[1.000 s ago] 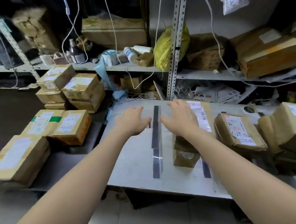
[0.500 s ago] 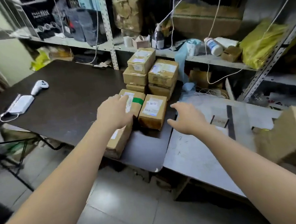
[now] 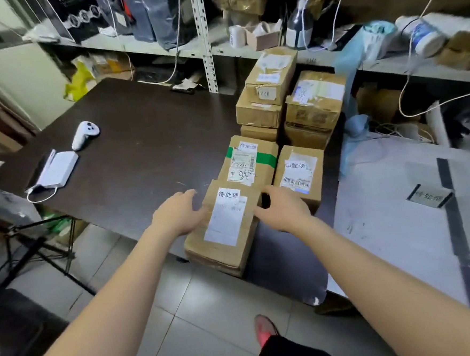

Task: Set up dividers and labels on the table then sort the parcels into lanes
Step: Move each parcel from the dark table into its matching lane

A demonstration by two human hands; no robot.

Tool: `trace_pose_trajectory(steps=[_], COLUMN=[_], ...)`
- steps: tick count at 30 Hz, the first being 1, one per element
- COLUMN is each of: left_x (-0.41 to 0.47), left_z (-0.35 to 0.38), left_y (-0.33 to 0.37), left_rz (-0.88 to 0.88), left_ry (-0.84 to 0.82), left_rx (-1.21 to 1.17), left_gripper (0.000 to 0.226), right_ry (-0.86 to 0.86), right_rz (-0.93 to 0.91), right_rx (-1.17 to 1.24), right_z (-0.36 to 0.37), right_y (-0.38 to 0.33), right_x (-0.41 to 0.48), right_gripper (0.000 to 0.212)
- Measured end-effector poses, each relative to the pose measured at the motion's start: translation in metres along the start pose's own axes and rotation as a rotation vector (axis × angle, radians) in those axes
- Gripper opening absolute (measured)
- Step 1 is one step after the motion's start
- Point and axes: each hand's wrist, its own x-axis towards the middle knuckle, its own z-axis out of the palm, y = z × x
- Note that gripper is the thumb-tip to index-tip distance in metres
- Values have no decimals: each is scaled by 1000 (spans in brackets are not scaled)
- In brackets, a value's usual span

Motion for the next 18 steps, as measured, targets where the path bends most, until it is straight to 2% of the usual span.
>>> trace_pose_trajectory(steps=[3, 6, 12, 18], left_x=[19, 27, 27, 12], left_z=[19, 35, 48, 42], left_y=[-12, -20, -32, -41], left_rz=[-35, -67, 34, 150], left_ry=[-128, -222, -196, -207], left_rx=[-194, -334, -462, -509], left_gripper=[78, 67, 49, 48], right_ry=[-10, 21, 53, 168], right_rz=[52, 121, 282, 350], right_rx=[74, 165, 353, 594], right_z=[21, 37, 65, 82], right_y=[-3, -5, -25, -44], right_x=[13, 17, 0, -28], right_gripper=[44, 48, 48, 51])
